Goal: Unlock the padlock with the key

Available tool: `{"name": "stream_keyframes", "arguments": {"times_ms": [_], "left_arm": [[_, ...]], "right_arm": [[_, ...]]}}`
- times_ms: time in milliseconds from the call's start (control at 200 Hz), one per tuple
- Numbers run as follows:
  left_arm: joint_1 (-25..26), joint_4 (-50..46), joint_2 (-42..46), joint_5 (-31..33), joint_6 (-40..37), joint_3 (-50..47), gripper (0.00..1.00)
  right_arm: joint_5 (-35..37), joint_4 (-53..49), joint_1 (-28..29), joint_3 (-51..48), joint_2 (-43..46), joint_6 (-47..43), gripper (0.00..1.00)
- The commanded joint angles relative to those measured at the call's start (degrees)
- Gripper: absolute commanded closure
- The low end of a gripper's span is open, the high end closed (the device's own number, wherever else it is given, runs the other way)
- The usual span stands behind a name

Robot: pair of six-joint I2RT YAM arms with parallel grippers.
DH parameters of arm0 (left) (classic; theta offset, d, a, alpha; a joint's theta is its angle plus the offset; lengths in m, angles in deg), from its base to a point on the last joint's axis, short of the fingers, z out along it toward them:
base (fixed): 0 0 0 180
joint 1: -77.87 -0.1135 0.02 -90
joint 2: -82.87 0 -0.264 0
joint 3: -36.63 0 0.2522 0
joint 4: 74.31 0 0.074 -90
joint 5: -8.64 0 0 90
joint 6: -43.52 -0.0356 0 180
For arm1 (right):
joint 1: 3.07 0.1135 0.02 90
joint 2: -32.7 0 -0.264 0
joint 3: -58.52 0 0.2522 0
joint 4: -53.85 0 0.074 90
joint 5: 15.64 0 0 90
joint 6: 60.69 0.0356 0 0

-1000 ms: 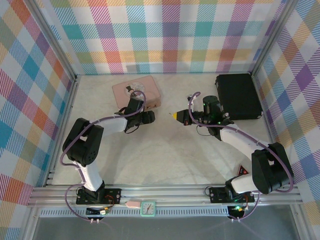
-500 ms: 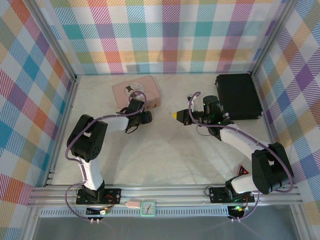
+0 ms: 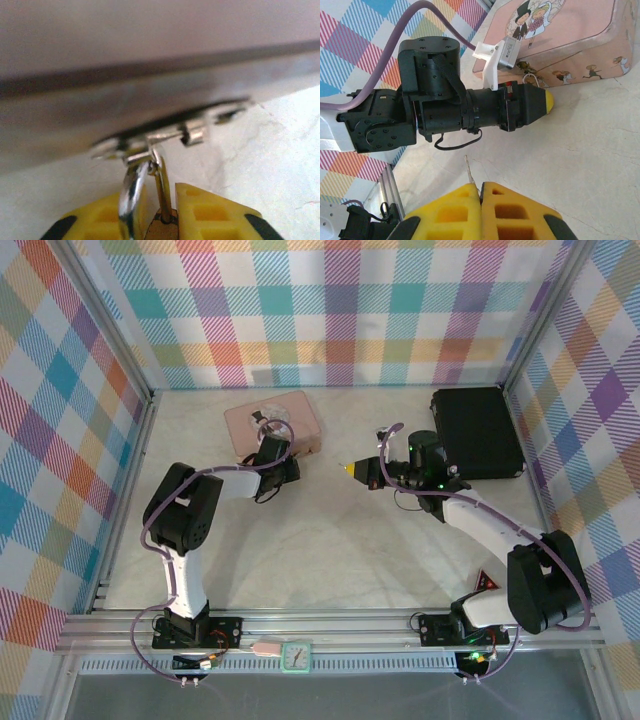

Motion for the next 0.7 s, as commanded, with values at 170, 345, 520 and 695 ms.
{"name": "stream_keyframes", "arguments": {"times_ms": [170,345,520,695], "left_arm": [[0.0,0.7,1.2,-2.2,2.7,-1.6,1.0],[0.0,4.3,6.8,-8.7,11.8,-4.5,1.0],[0.0,10.5,11.2,-14.3,21.2,-6.9,1.0],[0.2,19.9,12.5,-17.7,30.4,-10.1,1.0]], "right_arm": [[0.1,2.4,0.2,-1.4,0.0,1.1,1.0],[-2.0,10.3,0.3,-3.4,-3.5,7.9,1.0],[-6.0,22.1,0.4,-4.9,-9.4,17.0,1.0],[-7.2,33.5,1.2,-5.7,-15.3,24.7,1.0]]}}
